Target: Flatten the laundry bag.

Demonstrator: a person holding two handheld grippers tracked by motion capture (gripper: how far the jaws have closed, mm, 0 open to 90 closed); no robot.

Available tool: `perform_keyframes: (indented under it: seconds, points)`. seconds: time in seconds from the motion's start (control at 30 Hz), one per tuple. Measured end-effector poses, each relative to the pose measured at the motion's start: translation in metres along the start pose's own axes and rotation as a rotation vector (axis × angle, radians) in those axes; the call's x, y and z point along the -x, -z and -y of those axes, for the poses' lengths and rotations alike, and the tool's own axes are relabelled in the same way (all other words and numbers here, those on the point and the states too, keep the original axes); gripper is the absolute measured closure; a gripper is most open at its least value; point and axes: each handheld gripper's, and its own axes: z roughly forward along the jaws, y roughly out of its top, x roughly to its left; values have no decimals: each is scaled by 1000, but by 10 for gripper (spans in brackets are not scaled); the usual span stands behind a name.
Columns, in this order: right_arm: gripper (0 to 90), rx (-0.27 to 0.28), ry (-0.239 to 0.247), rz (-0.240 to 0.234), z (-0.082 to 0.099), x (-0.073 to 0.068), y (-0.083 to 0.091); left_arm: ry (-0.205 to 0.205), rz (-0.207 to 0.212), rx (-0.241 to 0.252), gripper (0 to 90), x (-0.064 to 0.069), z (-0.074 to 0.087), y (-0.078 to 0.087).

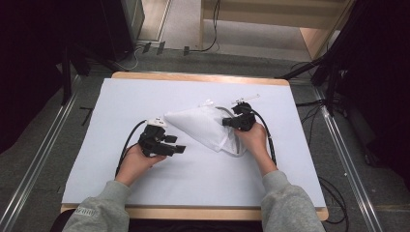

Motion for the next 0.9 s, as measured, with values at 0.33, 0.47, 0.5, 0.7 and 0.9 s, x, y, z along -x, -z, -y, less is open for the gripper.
perform_keyframes:
  seconds: [0.33,0.47,0.5,0.7,0.9]
  points:
    - [641,128,53,23,16,-14,66,-35,60,-9,395,17,-21,-30]
    - [640,117,57,34,32,-16,75,-55,60,-17,395,21,-27,-43]
    - [639,115,57,33,37,-15,76,-62,58,-25,395,21,-28,-47]
    - [638,54,38,38,62,-12,75,-107,43,-42,386,28,-34,-71]
    - [635,55,22,38,66,-12,76,-107,25,-56,364,27,-33,-92]
